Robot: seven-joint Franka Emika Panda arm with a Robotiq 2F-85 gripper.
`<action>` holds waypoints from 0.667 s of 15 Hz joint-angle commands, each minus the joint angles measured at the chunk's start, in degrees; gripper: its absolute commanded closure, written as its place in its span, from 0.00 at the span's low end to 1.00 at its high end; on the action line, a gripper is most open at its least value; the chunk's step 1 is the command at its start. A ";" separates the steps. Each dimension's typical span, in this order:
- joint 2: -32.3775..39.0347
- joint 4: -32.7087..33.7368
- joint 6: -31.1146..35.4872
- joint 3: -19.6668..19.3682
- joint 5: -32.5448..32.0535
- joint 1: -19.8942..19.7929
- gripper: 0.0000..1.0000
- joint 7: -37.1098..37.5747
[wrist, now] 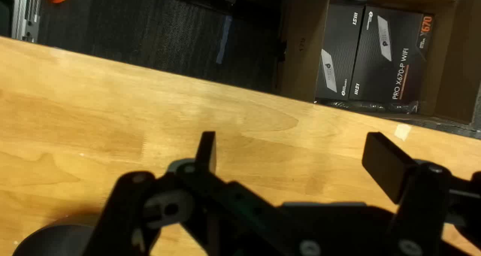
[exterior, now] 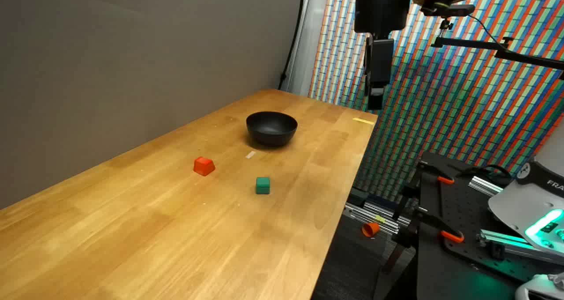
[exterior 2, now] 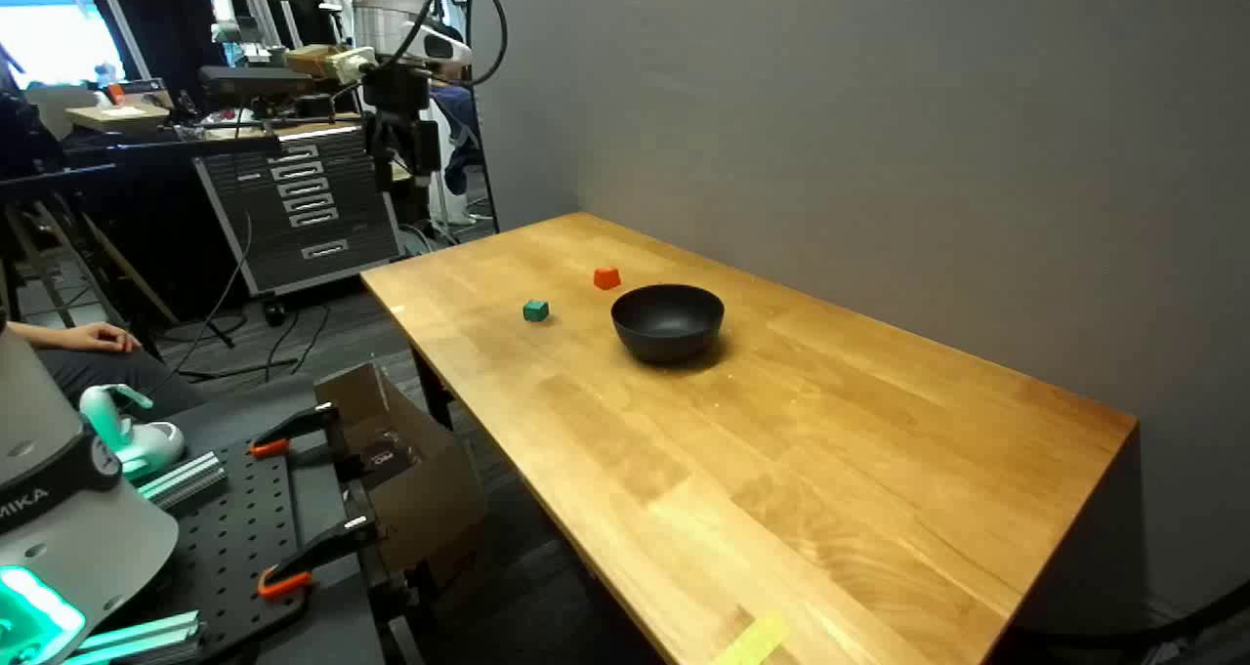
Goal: Place the blocks in the bowl
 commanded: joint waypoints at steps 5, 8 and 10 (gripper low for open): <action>0.84 0.97 -0.01 -0.18 0.37 0.10 0.00 -0.69; 6.19 1.99 4.10 -0.36 1.05 -0.17 0.00 -0.92; 10.11 1.93 9.64 -0.36 0.86 -0.29 0.00 -0.66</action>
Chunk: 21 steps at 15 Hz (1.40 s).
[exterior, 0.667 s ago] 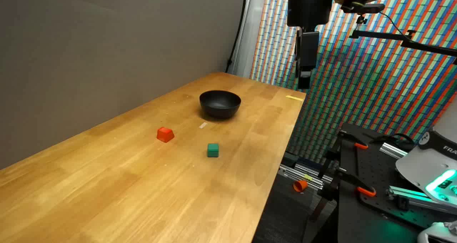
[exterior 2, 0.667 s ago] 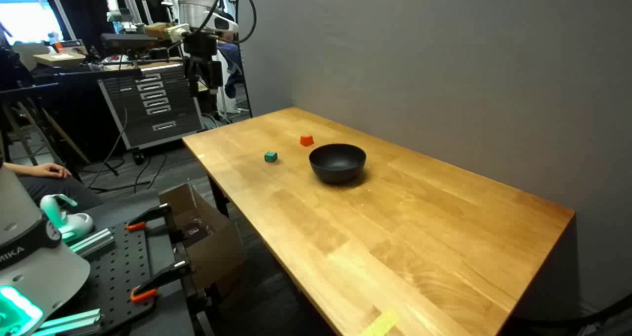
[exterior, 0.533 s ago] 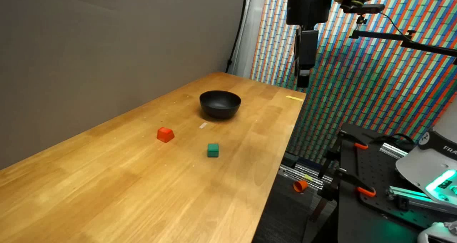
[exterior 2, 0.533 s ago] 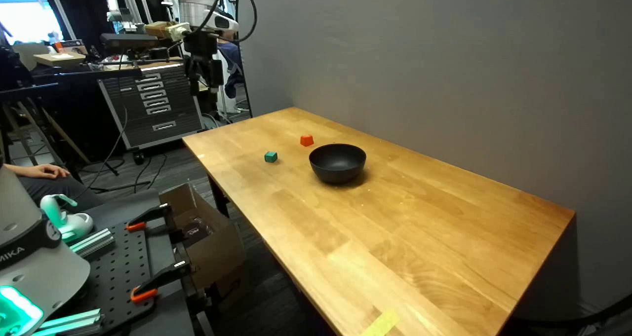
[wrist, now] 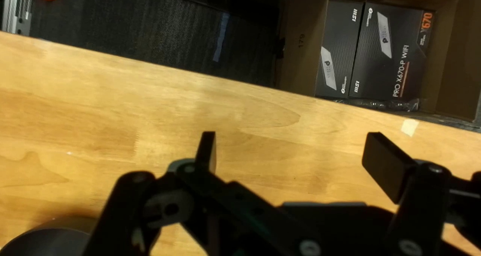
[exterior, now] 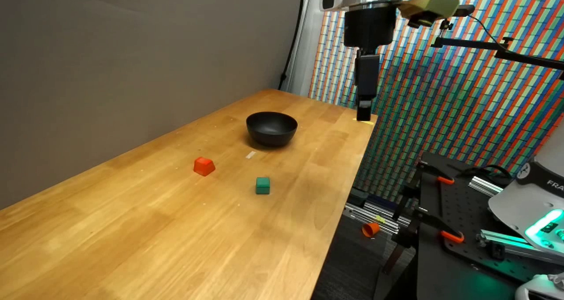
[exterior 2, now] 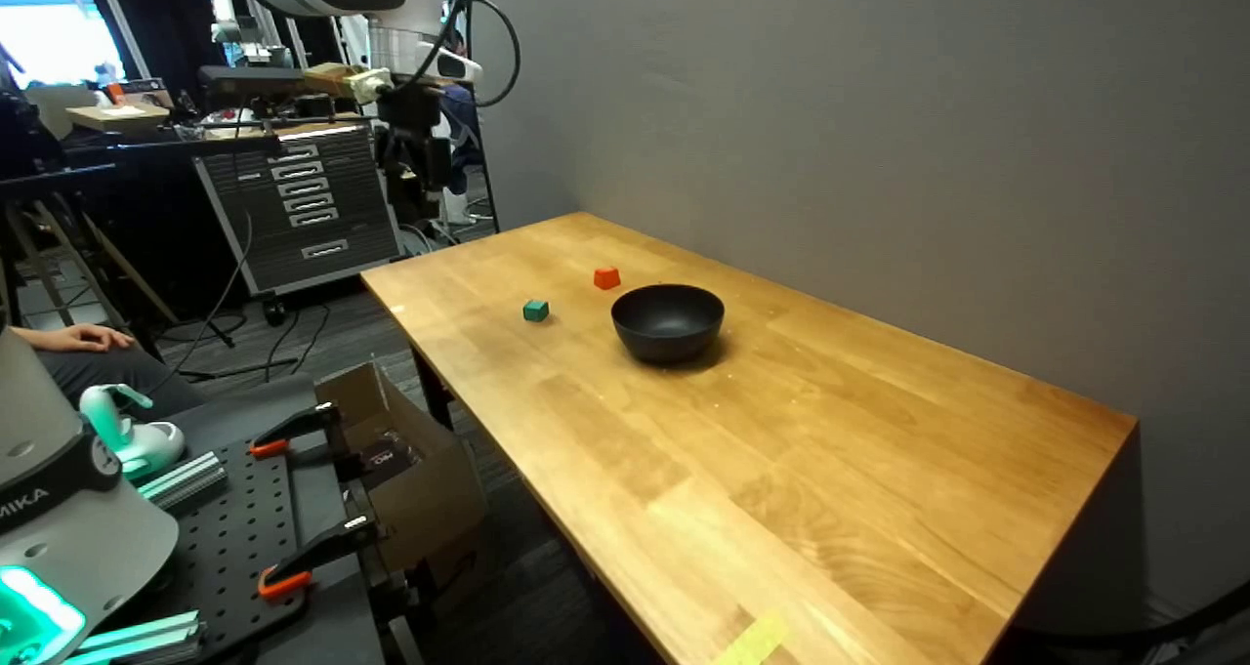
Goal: Place the blocks in the bowl
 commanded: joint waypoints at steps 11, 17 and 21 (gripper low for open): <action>33.59 15.83 20.06 -1.97 -5.98 -0.12 0.00 -4.77; 44.39 27.19 19.00 -2.66 -9.17 -0.55 0.00 -9.18; 48.67 31.87 19.08 -1.63 -8.31 -1.38 0.00 -12.61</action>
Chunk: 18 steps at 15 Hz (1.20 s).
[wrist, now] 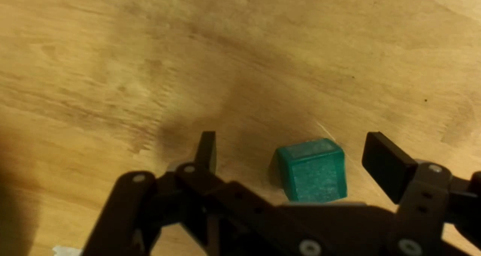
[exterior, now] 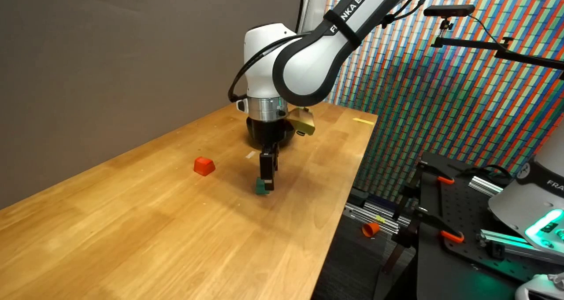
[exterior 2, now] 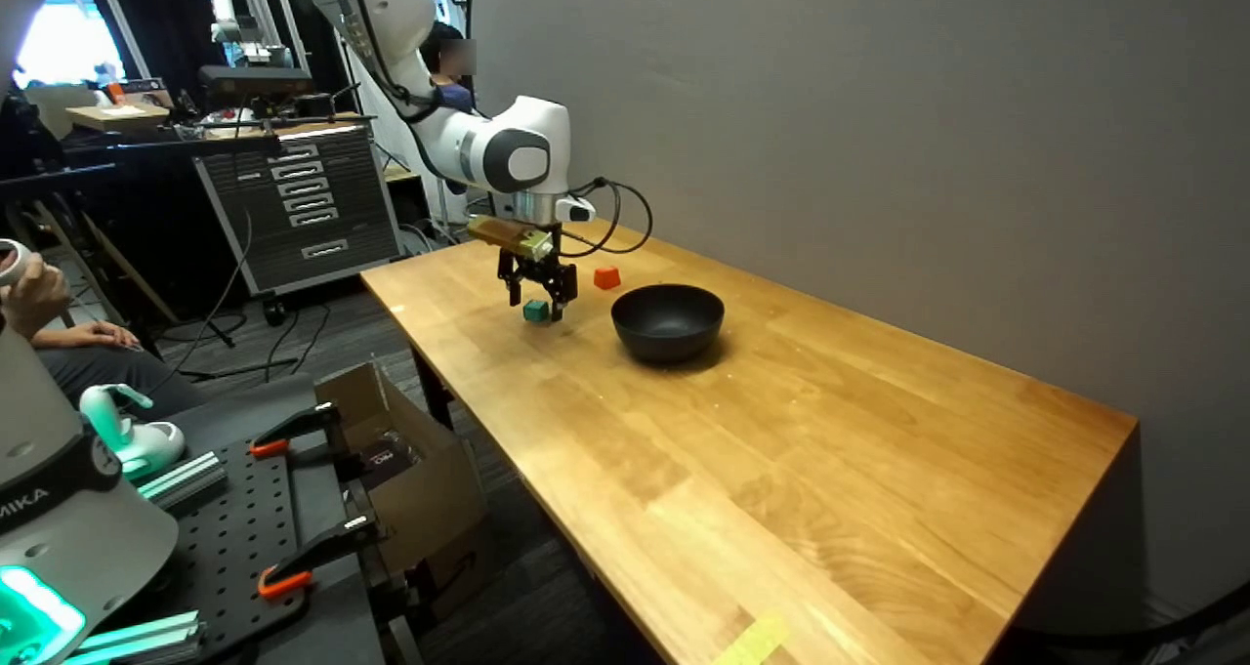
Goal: Place the blocks in the bowl
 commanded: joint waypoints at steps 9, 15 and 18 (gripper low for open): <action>1.20 4.05 -3.24 1.91 2.20 -1.13 0.51 -0.95; -7.65 -2.87 -4.33 -1.91 1.47 0.56 0.85 9.86; -10.97 -3.32 -4.02 -4.05 -0.75 1.45 0.85 13.98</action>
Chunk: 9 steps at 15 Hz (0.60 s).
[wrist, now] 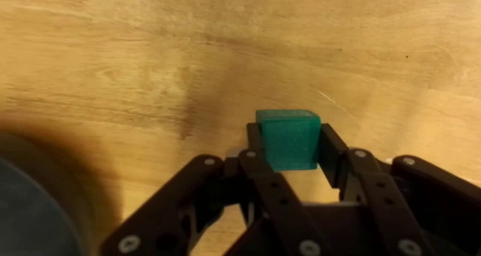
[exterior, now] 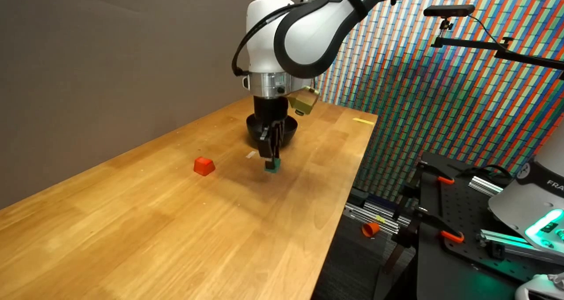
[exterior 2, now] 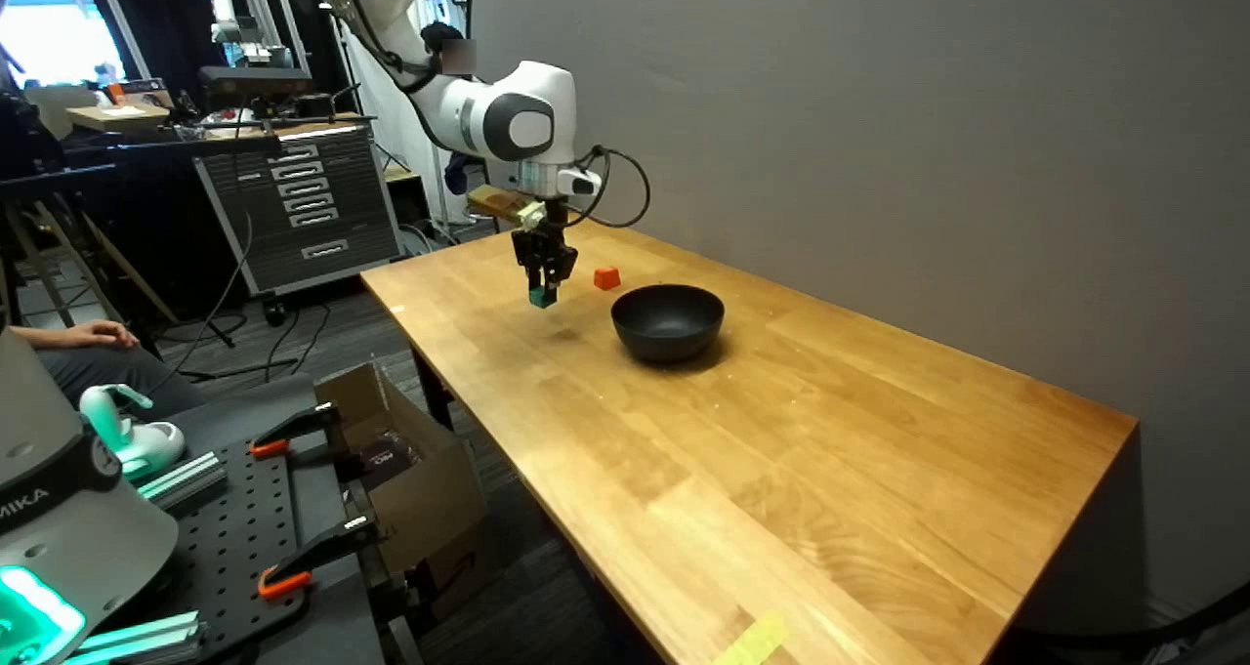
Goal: Place the blocks in the bowl
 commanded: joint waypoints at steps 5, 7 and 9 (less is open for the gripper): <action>-5.81 0.51 -0.17 -7.61 -13.14 3.84 0.85 10.92; -4.56 2.37 -1.02 -9.70 -17.67 4.26 0.85 13.42; -3.58 3.91 -1.44 -11.01 -20.12 3.59 0.85 14.43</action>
